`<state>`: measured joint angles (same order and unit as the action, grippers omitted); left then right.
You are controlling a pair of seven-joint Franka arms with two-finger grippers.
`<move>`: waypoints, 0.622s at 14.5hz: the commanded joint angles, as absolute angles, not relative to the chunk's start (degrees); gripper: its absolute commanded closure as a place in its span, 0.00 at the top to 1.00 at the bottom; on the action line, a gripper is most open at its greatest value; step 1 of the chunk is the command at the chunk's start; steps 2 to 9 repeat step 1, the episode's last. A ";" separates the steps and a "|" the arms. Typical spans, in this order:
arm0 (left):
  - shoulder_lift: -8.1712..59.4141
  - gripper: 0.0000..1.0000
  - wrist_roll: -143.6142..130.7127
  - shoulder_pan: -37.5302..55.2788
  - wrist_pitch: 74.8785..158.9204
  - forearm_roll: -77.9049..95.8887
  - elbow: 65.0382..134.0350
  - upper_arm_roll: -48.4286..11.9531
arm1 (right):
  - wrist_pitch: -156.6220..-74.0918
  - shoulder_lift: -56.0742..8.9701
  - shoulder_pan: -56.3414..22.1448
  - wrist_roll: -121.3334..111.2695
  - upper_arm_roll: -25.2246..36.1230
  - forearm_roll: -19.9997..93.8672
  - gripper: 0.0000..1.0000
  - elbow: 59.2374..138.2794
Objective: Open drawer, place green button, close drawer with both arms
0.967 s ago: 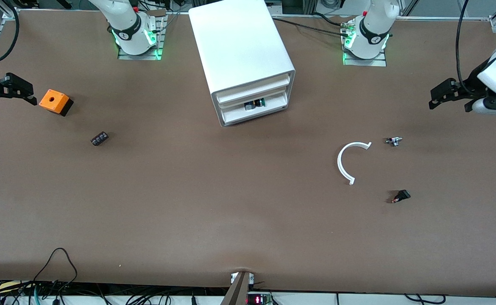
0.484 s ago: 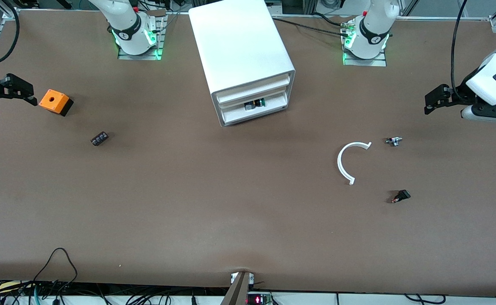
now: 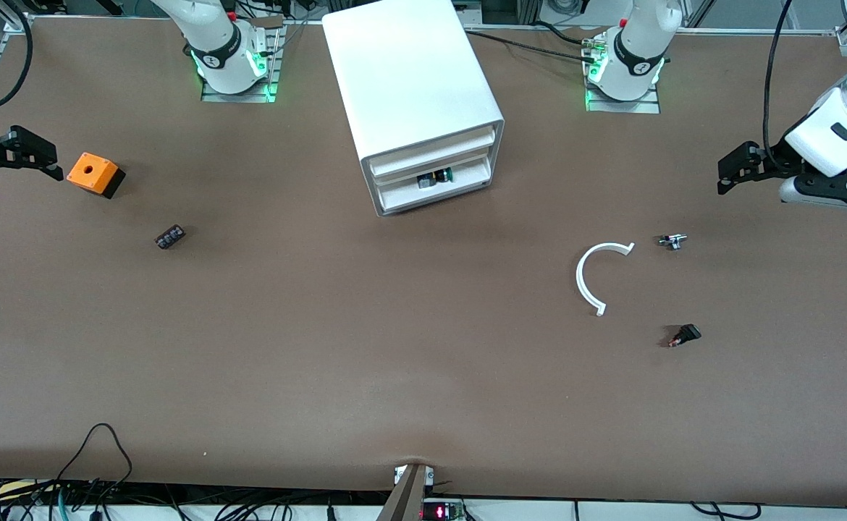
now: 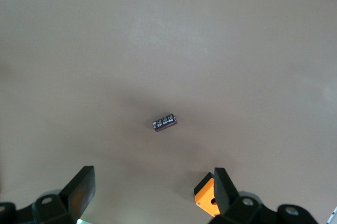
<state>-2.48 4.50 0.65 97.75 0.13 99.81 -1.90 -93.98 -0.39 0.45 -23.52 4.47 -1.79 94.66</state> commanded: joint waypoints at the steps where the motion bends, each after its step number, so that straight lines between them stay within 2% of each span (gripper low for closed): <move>1: -1.49 1.00 5.27 0.70 96.59 -0.97 97.91 -1.93 | -94.39 -0.26 0.88 -23.91 4.31 -1.14 1.00 94.75; 9: -1.49 1.00 5.27 0.70 96.59 -0.97 97.91 -1.93 | -94.39 -0.26 0.88 -23.91 4.31 -1.14 1.00 94.75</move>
